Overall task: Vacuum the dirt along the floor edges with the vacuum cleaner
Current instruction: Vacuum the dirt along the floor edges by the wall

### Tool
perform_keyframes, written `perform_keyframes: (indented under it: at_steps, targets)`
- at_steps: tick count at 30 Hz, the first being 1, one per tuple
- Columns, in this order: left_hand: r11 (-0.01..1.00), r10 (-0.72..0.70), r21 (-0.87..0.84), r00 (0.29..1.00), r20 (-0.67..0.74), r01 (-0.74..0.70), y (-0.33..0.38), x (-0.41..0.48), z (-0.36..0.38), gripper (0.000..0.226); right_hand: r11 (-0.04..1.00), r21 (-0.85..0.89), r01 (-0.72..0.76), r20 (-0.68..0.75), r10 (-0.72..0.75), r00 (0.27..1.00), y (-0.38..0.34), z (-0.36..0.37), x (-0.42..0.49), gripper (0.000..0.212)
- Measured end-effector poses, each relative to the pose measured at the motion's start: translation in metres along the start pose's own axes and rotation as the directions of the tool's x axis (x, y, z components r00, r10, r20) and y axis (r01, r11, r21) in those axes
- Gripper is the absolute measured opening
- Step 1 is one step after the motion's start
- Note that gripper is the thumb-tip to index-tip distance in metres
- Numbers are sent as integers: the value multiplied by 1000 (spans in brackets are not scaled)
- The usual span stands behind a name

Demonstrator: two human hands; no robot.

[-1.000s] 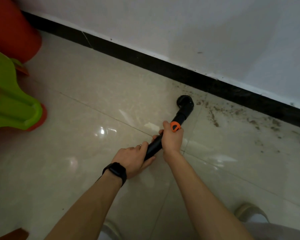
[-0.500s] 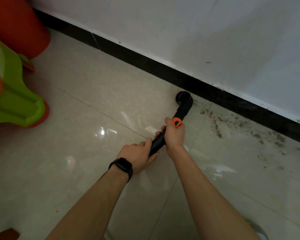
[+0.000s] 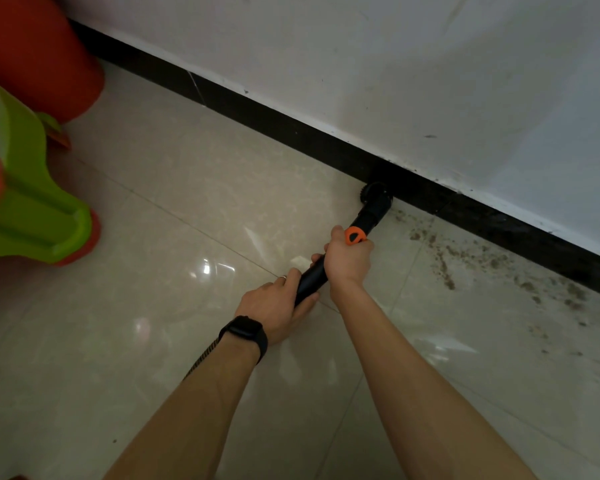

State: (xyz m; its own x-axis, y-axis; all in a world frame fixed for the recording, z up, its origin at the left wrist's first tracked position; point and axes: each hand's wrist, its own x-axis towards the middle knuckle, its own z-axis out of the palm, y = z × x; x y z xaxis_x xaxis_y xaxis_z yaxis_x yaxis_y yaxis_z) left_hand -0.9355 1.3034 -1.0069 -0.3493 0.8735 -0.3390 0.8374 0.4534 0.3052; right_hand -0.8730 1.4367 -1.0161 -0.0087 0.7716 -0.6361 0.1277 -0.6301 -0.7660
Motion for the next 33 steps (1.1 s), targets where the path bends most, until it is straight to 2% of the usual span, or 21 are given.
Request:
perform_keyframes:
  at_steps: [4,6,8,12,15,21,27,33]
  targets:
    - [994,-42,-107,993,-110,30,-17,-5,2,36,1000,7,-9,24,9,1000,-3,21,0,31]
    - [995,-67,-76,991,-118,58,-26,-6,3,49,1000,-7,-4,48,4,999,-4,32,-1,32]
    - [990,-131,-64,984,-121,124,-33,-5,-1,54,1000,-9,-2,107,3,994,-6,43,-2,33]
    - [989,-147,-49,980,-131,141,-37,-3,-6,47,974,200,-104,223,58,973,-15,52,-1,32]
    - [997,-77,-33,992,-100,74,-36,-9,-6,45,962,249,-112,123,84,989,-9,43,-8,29]
    - [987,134,82,988,74,-140,-51,-43,6,47,920,366,-138,-102,188,977,35,-2,-48,28]
    - [929,320,130,929,188,-346,-29,-57,14,47,877,474,-83,-245,222,944,57,-55,-72,29]
    - [836,472,173,844,255,-520,23,-59,34,48,852,523,-16,-416,271,868,64,-117,-74,24]
